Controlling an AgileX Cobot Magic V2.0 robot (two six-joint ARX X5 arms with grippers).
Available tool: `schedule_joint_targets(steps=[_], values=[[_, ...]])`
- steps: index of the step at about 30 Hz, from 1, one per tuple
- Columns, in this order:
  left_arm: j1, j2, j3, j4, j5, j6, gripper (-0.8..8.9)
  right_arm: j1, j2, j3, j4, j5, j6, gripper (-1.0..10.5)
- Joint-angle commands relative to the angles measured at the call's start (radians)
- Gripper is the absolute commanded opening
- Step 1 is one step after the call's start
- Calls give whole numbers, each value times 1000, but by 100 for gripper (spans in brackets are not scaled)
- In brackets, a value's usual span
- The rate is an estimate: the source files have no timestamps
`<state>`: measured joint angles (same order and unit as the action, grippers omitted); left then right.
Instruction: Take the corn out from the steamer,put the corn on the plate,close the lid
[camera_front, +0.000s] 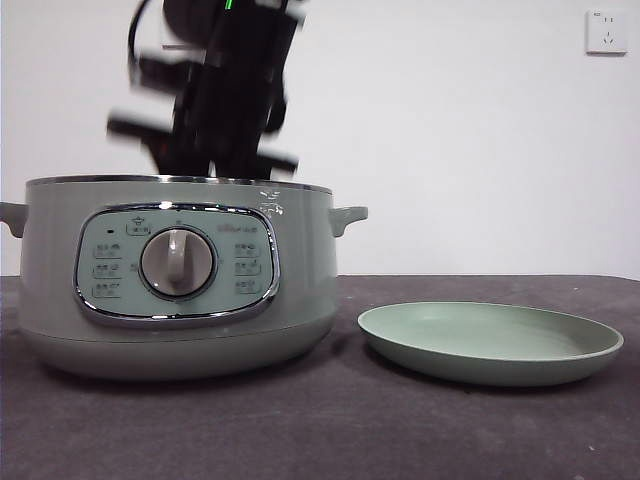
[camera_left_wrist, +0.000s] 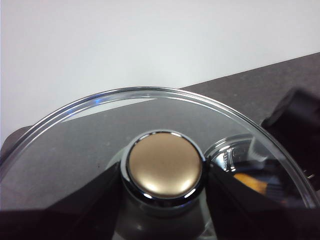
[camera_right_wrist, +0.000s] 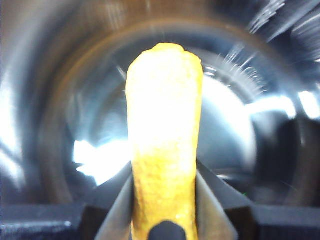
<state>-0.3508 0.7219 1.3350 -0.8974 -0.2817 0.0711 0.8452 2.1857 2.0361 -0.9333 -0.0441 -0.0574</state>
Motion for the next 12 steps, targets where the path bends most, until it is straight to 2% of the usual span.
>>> schedule_joint_targets(steps=[1,4,9,12], values=[[-2,6,14,69,-1,11,-9,-3,-79,0,-31,0,-4,-12],[-2,31,14,89,12,11,-9,-20,-153,0,-97,1,-5,-13],[-2,80,14,140,98,11,-9,-72,-264,0,-249,4,-5,-13],[-2,113,14,169,134,11,-9,-113,-314,0,-358,56,-3,-13]])
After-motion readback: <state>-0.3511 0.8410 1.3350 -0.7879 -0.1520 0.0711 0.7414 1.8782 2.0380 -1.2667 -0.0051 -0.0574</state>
